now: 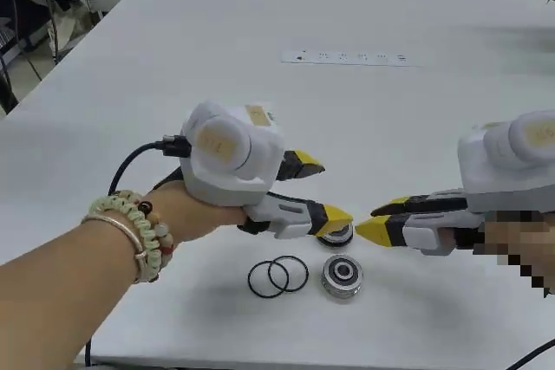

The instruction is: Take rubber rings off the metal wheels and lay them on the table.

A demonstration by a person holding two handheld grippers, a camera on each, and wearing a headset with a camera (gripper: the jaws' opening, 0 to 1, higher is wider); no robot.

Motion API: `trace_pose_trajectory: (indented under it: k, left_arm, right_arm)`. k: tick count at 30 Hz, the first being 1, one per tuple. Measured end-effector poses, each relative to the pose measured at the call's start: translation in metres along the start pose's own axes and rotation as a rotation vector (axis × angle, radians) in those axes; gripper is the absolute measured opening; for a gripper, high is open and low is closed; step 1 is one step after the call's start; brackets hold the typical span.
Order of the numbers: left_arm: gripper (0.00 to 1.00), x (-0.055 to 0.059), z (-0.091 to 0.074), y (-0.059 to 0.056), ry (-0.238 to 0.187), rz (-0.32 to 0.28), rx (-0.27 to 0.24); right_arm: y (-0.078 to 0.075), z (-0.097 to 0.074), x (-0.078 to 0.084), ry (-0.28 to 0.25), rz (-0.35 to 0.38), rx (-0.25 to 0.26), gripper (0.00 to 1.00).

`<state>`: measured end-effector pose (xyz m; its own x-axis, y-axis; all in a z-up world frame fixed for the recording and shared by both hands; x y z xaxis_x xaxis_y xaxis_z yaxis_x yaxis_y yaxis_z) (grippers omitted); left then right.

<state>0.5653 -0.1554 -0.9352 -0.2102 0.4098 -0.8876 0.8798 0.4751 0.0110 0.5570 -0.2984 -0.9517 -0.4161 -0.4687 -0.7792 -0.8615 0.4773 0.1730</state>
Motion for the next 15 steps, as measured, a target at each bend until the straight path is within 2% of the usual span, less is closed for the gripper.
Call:
trace_pose_trajectory:
  k: [10,15]
  left_arm:
    - [0.27,0.014,0.007,-0.001,0.054,-0.007,-0.011]
    - [0.23,0.017,0.009,-0.007,0.075,-0.011,0.004]
  right_arm:
    - [0.005,0.008,0.005,0.044,-0.046,0.003,0.20]
    - [0.003,0.010,0.007,0.056,-0.064,0.003,0.20]
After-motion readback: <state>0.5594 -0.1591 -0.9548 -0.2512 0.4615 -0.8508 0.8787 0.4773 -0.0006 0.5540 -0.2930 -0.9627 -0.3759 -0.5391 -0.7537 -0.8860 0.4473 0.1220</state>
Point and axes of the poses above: the centre of the closed fingertips' face, and the gripper's own axes: z roughly forward along the fingers, y roughly to its left, x roughly out of its underside, the point moved 8 cm from there along -z, roughly backward along the fingers, and after that the axes turned 6 degrees about -z, right-handed, at the moved point
